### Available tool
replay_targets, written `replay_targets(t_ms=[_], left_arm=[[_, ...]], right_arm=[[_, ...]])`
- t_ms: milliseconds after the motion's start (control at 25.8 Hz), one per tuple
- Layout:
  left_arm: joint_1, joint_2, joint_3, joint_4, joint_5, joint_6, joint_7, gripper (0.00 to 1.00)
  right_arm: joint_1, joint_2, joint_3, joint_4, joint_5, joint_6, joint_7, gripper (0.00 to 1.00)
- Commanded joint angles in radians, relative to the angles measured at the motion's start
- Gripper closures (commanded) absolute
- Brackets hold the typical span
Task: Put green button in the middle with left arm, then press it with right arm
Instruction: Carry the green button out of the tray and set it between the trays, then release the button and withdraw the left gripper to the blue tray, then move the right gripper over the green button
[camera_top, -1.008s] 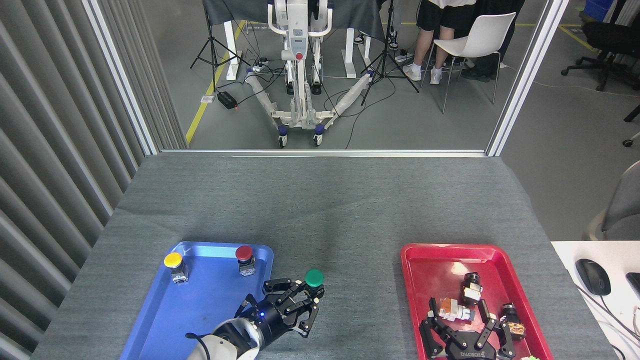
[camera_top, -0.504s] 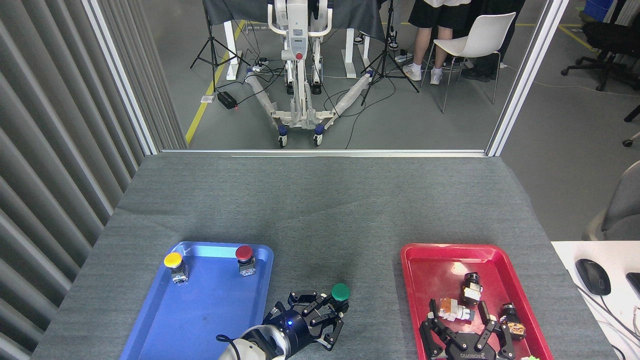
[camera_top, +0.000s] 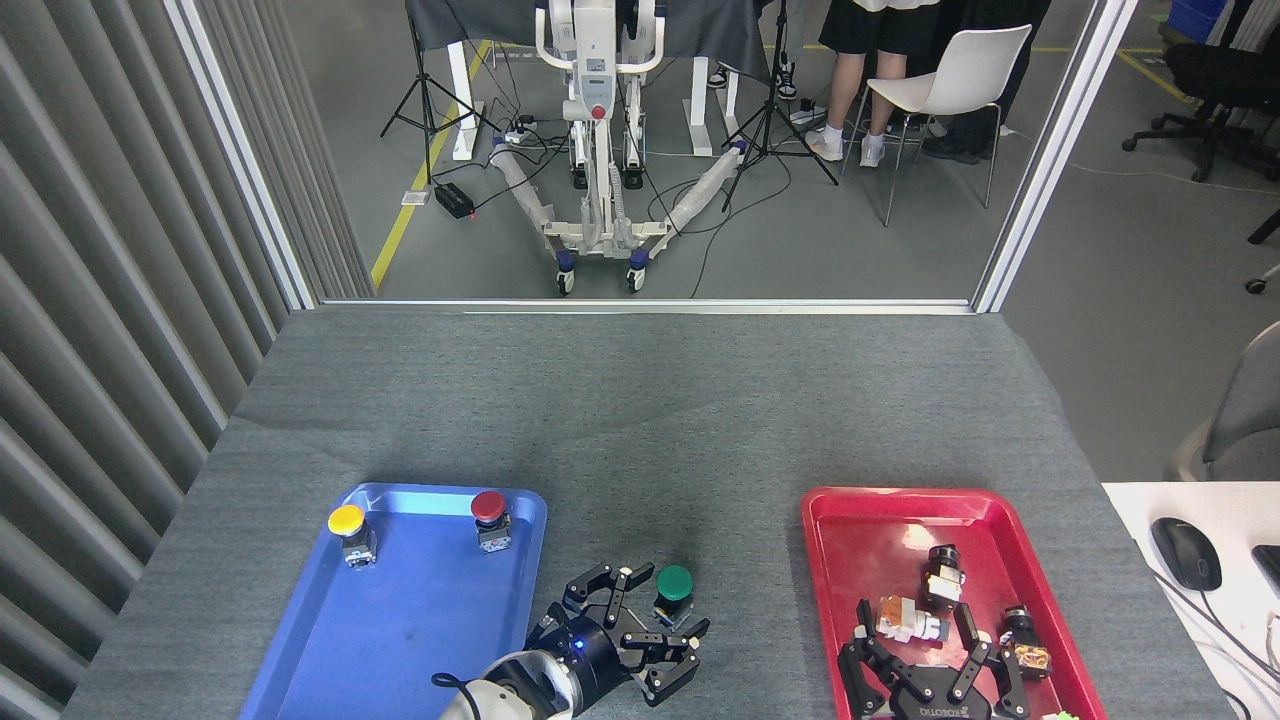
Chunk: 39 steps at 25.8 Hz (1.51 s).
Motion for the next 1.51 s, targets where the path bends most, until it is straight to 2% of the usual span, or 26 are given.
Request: replay_targets(t_ms=[0, 116, 233, 310, 388, 465, 543, 620, 775, 930, 1124, 1240, 1357, 1395, 1473], left_arm=[[0.021, 0.003, 0.000, -0.059, 0.001, 0.003, -0.007, 0.00], [0.118, 0.023, 0.018, -0.230, 0.000, 0.055, -0.012, 0.00], [0.230, 0.099, 0.069, -0.421, 0.006, 0.251, -0.015, 0.00], [0.305, 0.118, 0.110, -0.503, 0.009, 0.371, -0.010, 0.00], [0.350, 0.118, 0.176, -0.537, 0.012, 0.441, -0.001, 0.00], [0.360, 0.116, 0.265, -0.540, 0.052, 0.458, 0.001, 0.00], [0.362, 0.115, 0.330, -0.533, 0.153, 0.457, 0.002, 0.00], [0.399, 0.124, 0.348, -0.536, 0.245, 0.455, 0.004, 0.00], [0.425, 0.170, 0.347, -0.542, 0.259, 0.455, 0.007, 0.00], [0.439, 0.175, 0.347, -0.543, 0.259, 0.454, 0.024, 0.00], [0.439, 0.173, 0.347, -0.534, 0.263, 0.455, 0.037, 0.00], [0.439, 0.172, 0.347, -0.533, 0.266, 0.455, 0.036, 0.00], [0.439, 0.172, 0.347, -0.533, 0.266, 0.455, 0.036, 0.00], [0.439, 0.172, 0.348, -0.533, 0.266, 0.455, 0.036, 0.00], [0.439, 0.172, 0.348, -0.533, 0.268, 0.455, 0.036, 0.00]], right_arm=[[0.000, -0.001, -0.001, 0.000, 0.000, 0.000, 0.002, 0.00], [0.000, 0.001, 0.000, 0.000, 0.000, -0.003, 0.002, 0.00], [0.000, 0.001, 0.010, 0.000, 0.000, -0.008, 0.004, 0.00], [0.000, 0.002, 0.013, 0.002, 0.000, -0.015, 0.004, 0.00], [0.000, 0.007, 0.017, 0.005, 0.000, -0.014, 0.004, 0.00], [0.000, 0.013, 0.036, 0.005, 0.000, -0.005, 0.004, 0.00], [-0.005, 0.015, 0.062, 0.005, 0.000, -0.003, 0.005, 0.00], [-0.011, 0.022, 0.092, 0.005, 0.000, 0.018, 0.007, 0.01], [-0.041, 0.045, 0.146, 0.012, 0.000, 0.058, 0.007, 0.02], [-0.097, 0.056, 0.211, 0.069, 0.000, 0.107, 0.007, 0.16], [-0.158, 0.078, 0.272, 0.135, 0.002, 0.130, 0.007, 0.45], [-0.183, 0.098, 0.306, 0.163, 0.009, 0.127, 0.007, 0.70], [-0.206, 0.116, 0.327, 0.193, 0.048, 0.126, 0.018, 0.96], [-0.210, 0.121, 0.330, 0.202, 0.055, 0.124, 0.025, 1.00], [-0.224, 0.131, 0.346, 0.221, 0.069, 0.123, 0.034, 1.00]])
